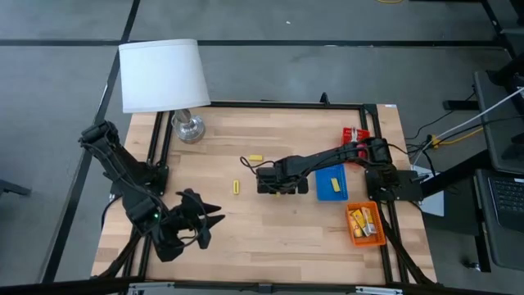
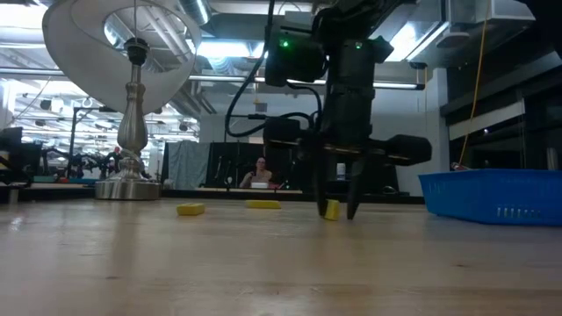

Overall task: Pick & Place School Supplies
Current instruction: Put the bottom right yellow eraser into the blue bin

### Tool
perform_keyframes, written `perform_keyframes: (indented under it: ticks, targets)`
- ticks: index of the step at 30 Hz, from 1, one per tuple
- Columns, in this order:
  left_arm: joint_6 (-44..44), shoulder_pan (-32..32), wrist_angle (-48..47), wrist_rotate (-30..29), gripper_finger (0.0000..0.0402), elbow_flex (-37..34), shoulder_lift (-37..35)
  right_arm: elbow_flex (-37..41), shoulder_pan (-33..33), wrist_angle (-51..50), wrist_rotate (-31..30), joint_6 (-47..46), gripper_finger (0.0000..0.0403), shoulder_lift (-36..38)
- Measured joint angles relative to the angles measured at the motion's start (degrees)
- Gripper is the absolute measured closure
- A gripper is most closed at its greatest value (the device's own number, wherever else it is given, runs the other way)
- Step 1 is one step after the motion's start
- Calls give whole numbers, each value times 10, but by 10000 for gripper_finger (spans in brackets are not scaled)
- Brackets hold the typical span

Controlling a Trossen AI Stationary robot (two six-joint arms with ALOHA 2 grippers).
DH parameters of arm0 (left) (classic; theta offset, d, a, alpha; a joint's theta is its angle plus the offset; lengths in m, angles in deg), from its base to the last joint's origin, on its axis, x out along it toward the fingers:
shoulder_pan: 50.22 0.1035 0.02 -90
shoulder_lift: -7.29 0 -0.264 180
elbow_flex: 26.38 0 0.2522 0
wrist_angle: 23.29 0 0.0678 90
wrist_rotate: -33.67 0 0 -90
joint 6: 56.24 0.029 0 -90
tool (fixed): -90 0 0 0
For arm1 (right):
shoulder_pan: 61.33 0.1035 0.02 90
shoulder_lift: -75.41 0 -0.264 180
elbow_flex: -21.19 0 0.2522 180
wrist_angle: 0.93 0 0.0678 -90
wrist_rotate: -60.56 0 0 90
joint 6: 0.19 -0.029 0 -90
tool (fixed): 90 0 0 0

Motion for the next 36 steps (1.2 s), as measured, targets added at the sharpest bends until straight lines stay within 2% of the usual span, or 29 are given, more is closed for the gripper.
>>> perform_keyframes:
  ticks: [4, 9, 14, 18, 21, 23, 26, 32, 36]
  targets:
    - [3, 0, 0, -12, 261, 0, -8, 1, 0, 2, -4, -2, 286, 0]
    - [7, 0, 0, -25, 261, 0, -11, 1, 4, 16, -21, 0, 365, -1]
    - [4, 0, -1, -27, 261, 0, -11, 1, 17, 0, -46, 20, 369, 6]
    - [-6, 0, -13, -44, 261, 0, -11, 2, 51, -77, -106, 37, 369, 73]
    - [-28, 1, -41, -46, 261, 0, -11, 1, 99, -202, -150, 6, 369, 144]
    - [-44, 1, -63, -46, 261, 0, -11, 6, 133, -290, -158, -37, 369, 180]
    - [-57, 6, -89, -46, 261, 0, -11, 56, 170, -341, -153, -83, 369, 242]
    - [-53, 23, -83, -34, 261, 0, -11, 233, 172, -275, -112, -149, 369, 331]
    - [-53, 24, -69, -31, 261, 0, -11, 302, 166, -242, -101, -175, 369, 367]
